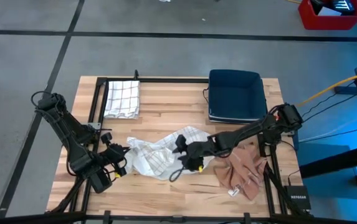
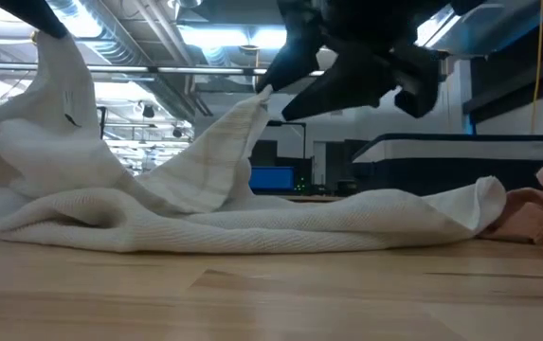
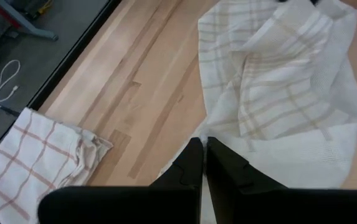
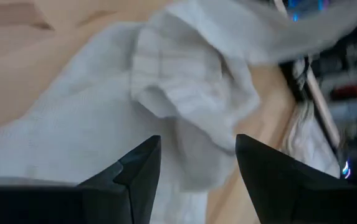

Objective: Fold towel
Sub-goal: Fold the white towel on the table

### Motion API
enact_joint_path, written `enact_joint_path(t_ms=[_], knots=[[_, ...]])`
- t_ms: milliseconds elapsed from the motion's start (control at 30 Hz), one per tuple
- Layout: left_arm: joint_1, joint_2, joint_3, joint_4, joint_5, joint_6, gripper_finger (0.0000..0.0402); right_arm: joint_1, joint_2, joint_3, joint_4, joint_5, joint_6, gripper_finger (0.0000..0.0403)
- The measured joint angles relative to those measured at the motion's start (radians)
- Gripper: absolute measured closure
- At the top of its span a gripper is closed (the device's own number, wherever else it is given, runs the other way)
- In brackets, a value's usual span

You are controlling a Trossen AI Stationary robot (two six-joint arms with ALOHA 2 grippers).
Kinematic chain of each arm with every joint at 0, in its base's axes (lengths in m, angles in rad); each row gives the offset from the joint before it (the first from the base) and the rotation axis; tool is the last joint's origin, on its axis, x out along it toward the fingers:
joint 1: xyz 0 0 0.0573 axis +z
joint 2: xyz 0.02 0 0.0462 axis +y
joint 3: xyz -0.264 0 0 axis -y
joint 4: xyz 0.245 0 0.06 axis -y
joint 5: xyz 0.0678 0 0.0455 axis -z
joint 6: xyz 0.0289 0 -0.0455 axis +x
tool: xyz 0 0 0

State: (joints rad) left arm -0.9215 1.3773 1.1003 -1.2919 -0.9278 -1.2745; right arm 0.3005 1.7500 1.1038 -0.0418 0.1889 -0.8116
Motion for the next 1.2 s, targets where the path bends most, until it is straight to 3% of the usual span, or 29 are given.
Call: enact_joint_path(t_ms=[100,433,533,667,700,833,967,1200], knots=[[0.0,0.0,0.0,0.0,0.0,0.002,0.0398,0.001,0.002,0.0,0.046,-0.006,-0.086,0.0191],[0.0,0.0,0.0,-0.006,-0.007,0.038,0.0398,-0.027,0.09,-0.001,0.084,0.001,-0.127,0.0202],[0.0,0.0,0.0,-0.006,-0.007,0.044,0.0398,-0.014,0.086,0.01,0.113,0.028,-0.083,0.0253],[0.0,0.0,0.0,-0.007,-0.008,0.072,0.0398,0.004,0.043,0.046,0.087,0.113,0.045,0.0371],[0.0,0.0,0.004,-0.014,-0.014,0.077,0.0398,0.005,0.019,0.058,0.054,0.133,0.072,0.0385],[0.0,-0.001,0.084,-0.127,-0.079,0.063,0.0398,0.013,-0.109,0.115,-0.078,0.275,0.218,0.0385],[0.0,-0.022,0.239,-0.269,-0.213,0.055,0.0398,0.014,-0.271,0.189,-0.242,0.345,0.336,0.0394],[0.021,-0.112,0.448,-0.239,-0.475,0.301,0.0398,0.013,-0.43,0.355,-0.417,0.559,0.439,0.0397]])
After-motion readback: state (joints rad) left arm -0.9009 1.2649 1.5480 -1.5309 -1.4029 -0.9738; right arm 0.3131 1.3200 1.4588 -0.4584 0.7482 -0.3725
